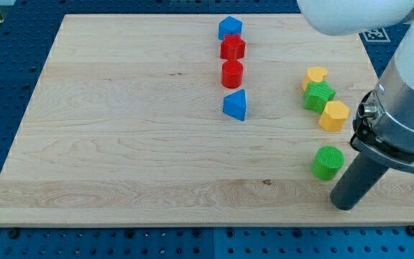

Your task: Push the green circle along with the yellow hexagon to the right of the green star

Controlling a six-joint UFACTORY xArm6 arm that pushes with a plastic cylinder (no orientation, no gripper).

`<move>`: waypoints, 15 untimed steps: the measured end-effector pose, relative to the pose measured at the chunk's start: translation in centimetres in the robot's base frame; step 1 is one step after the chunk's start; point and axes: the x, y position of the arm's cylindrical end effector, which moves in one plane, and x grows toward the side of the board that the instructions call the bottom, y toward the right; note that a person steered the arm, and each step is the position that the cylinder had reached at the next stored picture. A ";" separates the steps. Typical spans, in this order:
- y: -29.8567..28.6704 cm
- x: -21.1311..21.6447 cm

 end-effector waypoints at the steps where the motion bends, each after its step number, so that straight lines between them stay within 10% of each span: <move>1: -0.1 0.0; 15: -2.2 -6.7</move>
